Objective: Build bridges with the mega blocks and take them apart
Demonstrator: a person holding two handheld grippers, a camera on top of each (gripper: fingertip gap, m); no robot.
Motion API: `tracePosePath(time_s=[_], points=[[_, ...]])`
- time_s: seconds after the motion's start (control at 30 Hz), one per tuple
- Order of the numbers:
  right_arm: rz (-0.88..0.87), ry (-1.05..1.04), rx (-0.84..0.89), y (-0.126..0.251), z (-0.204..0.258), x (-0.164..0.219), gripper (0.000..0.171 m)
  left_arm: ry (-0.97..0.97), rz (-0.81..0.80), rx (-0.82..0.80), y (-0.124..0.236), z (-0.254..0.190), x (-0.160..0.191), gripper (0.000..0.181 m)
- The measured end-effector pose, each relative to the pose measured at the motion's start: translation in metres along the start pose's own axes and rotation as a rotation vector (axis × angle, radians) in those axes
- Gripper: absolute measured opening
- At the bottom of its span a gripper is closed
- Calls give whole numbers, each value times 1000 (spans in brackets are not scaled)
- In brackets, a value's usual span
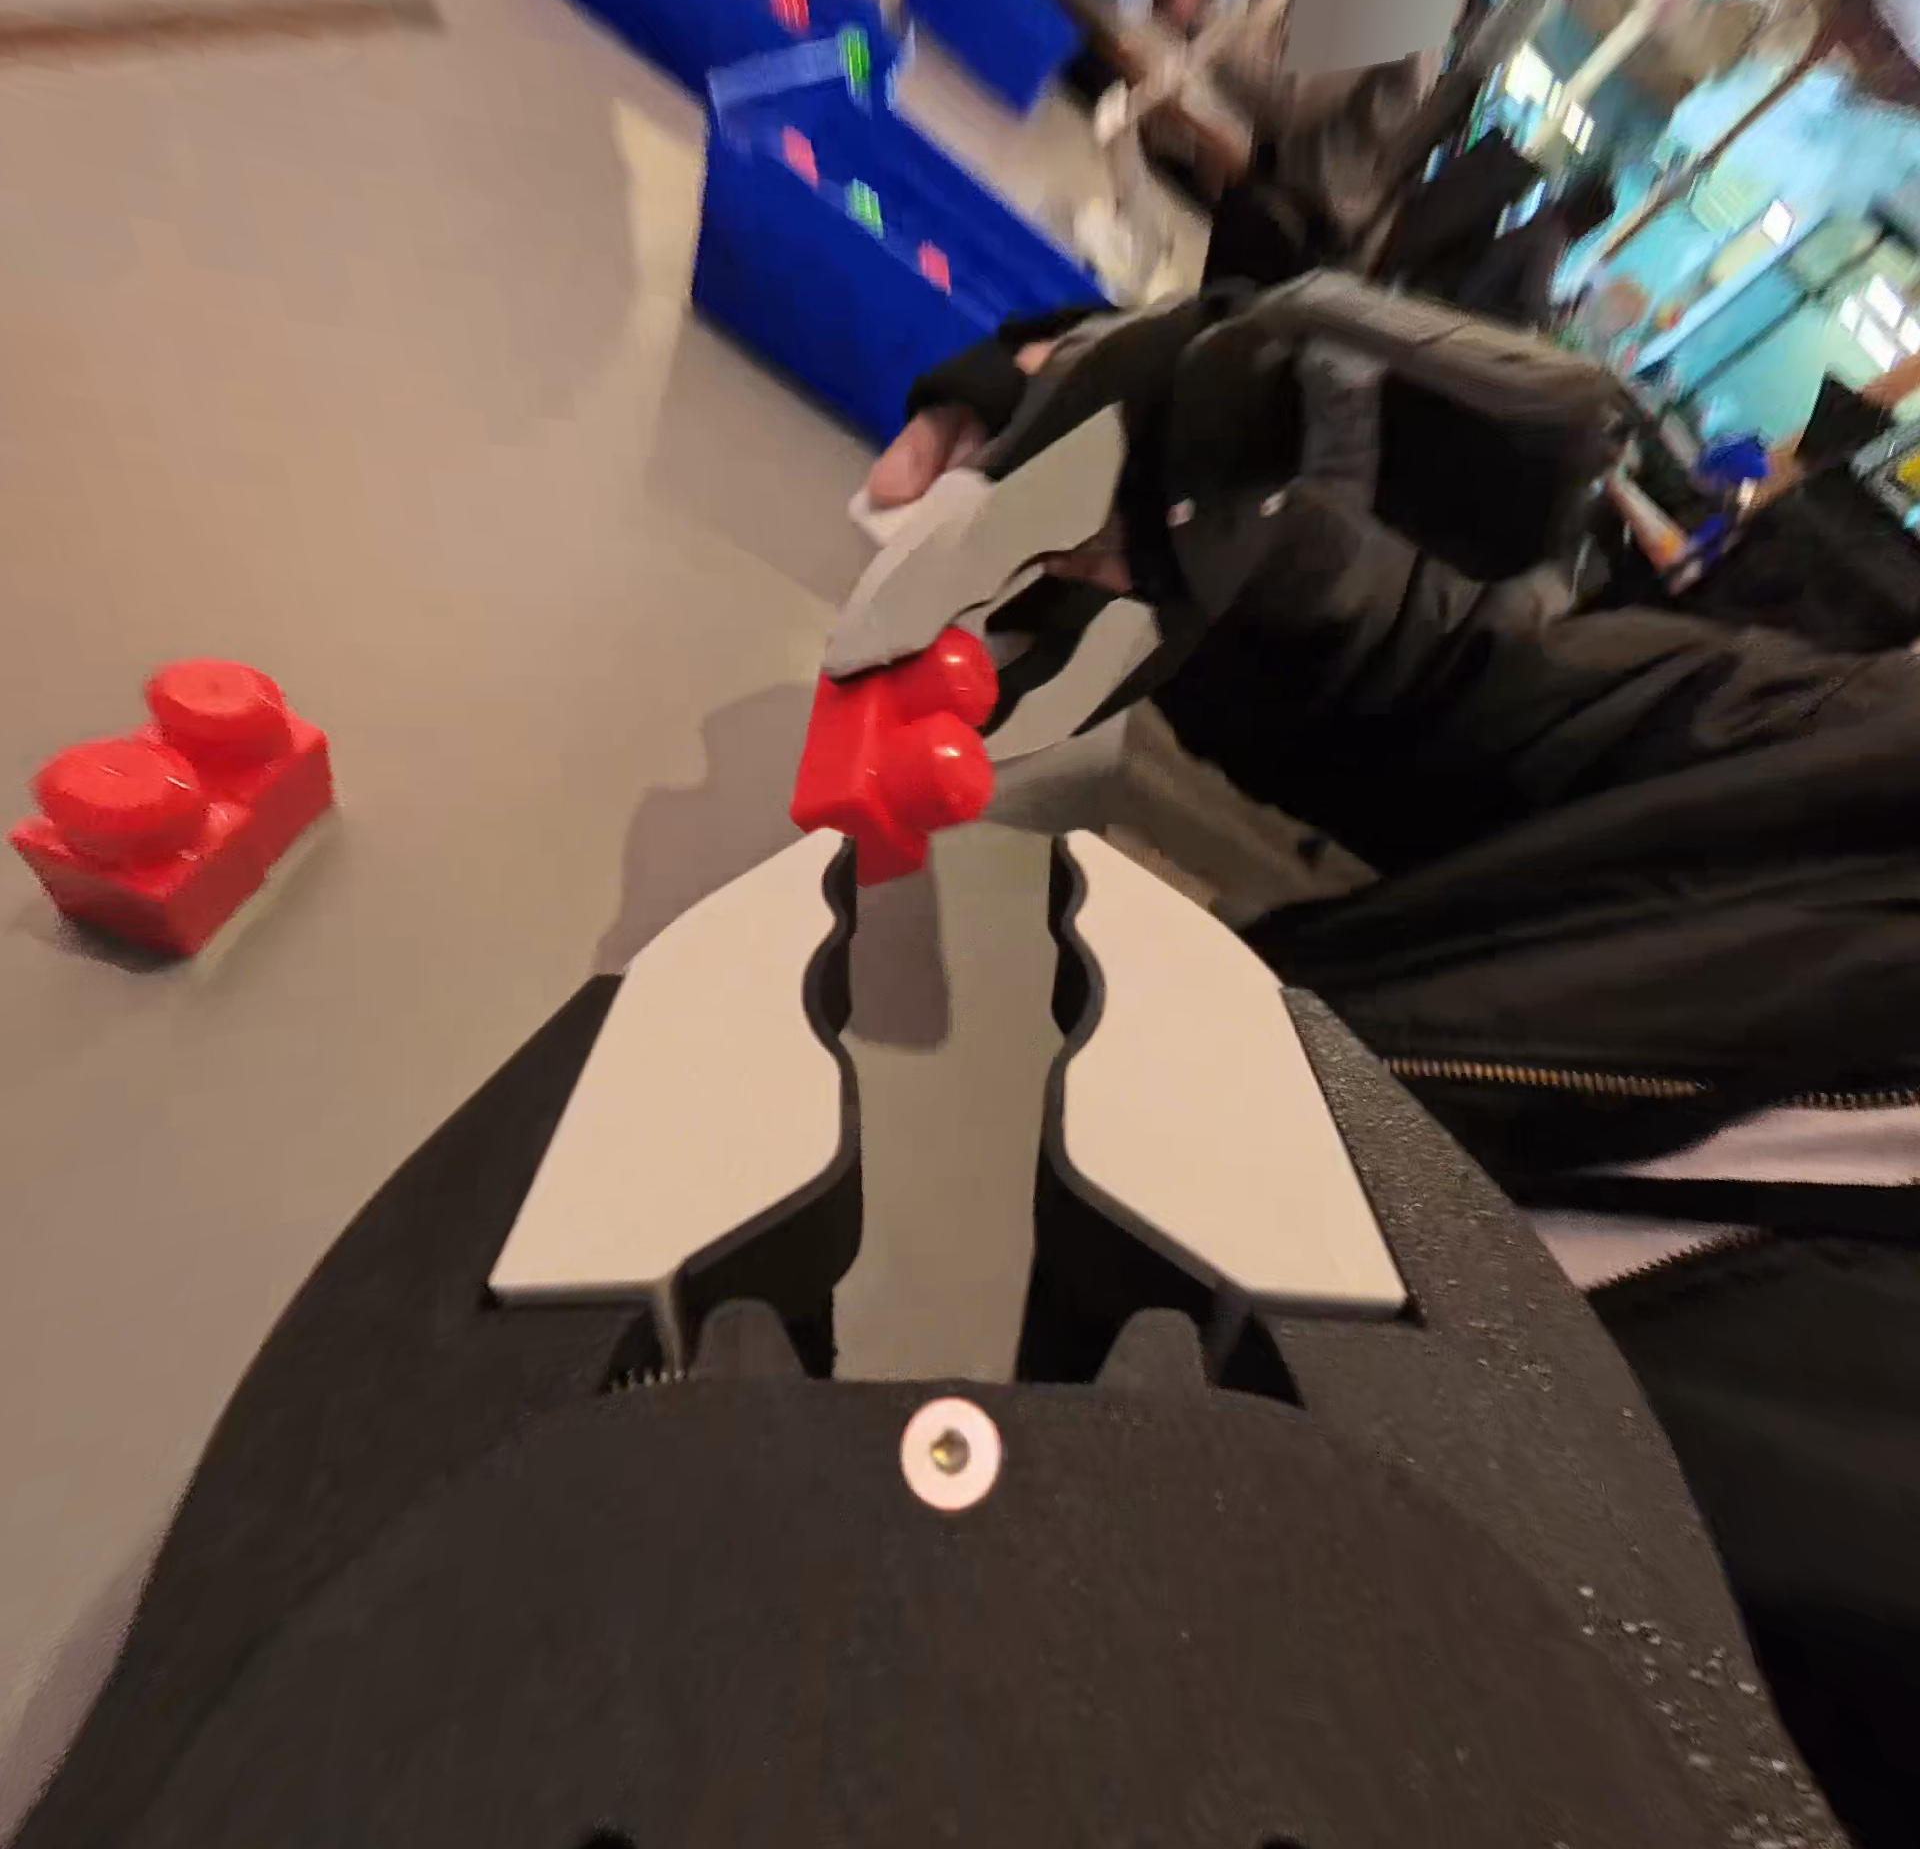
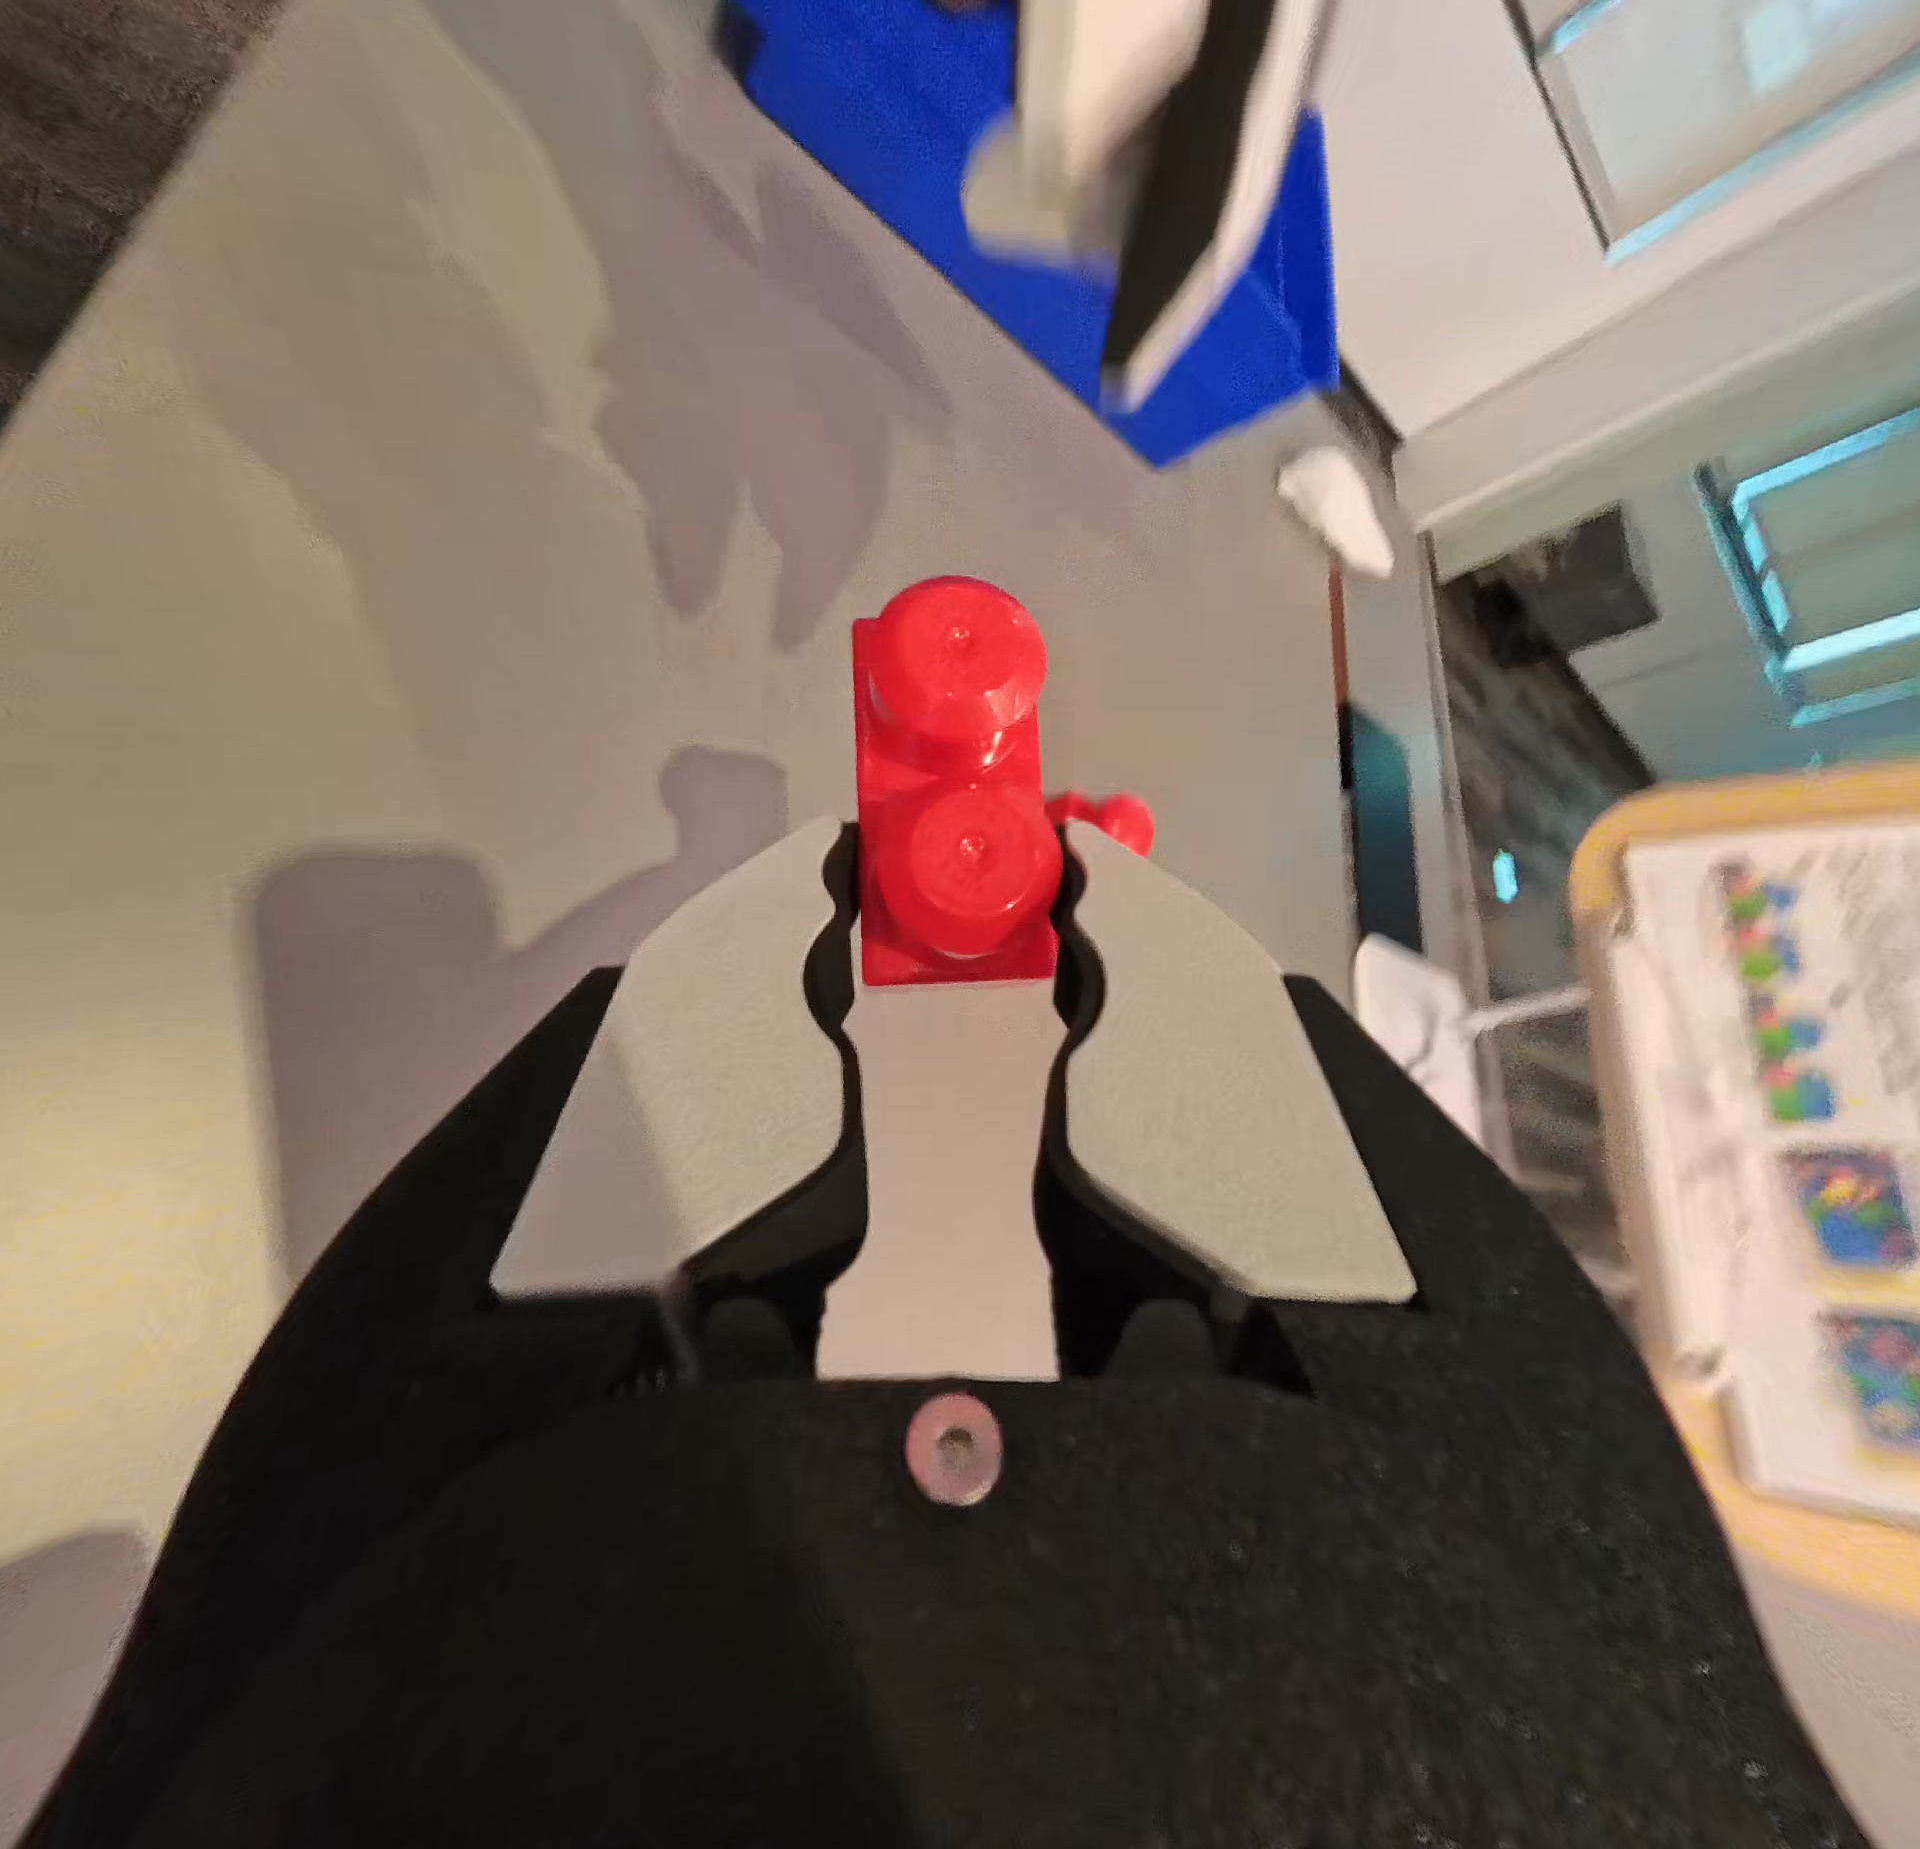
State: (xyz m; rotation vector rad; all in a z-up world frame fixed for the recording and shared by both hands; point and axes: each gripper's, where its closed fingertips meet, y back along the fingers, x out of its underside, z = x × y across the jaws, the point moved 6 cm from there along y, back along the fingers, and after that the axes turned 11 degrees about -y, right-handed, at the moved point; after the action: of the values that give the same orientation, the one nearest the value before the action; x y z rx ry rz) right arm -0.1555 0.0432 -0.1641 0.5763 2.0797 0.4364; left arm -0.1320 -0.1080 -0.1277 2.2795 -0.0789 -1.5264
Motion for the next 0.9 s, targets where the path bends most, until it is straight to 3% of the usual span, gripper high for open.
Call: tracePosePath(time_s=[0.13, 0.27, 0.33, 0.43, 0.6, 0.77, 0.9], points=[[77, -348, 5, -8, -31, 81, 34, -177, -256, -175, 25, 1, 7, 47], [140, -593, 28, -20, -60, 133, 34, -352, -263, -517, 21, 15, 26, 67], [178, -659, 20, -26, -68, 145, 34, -346, -225, -629, 11, 30, 37, 70], [242, -738, 12, -35, -74, 163, 35, -236, -193, -828, 2, 59, 53, 61], [254, -797, 8, -42, -76, 177, 34, -14, -120, -874, -32, 90, 76, 69], [276, -808, -2, -47, -73, 186, 35, 20, -22, -1018, -61, 104, 80, 91], [250, -813, 14, -47, -72, 189, 36, 17, 61, -1070, -84, 114, 74, 91]])
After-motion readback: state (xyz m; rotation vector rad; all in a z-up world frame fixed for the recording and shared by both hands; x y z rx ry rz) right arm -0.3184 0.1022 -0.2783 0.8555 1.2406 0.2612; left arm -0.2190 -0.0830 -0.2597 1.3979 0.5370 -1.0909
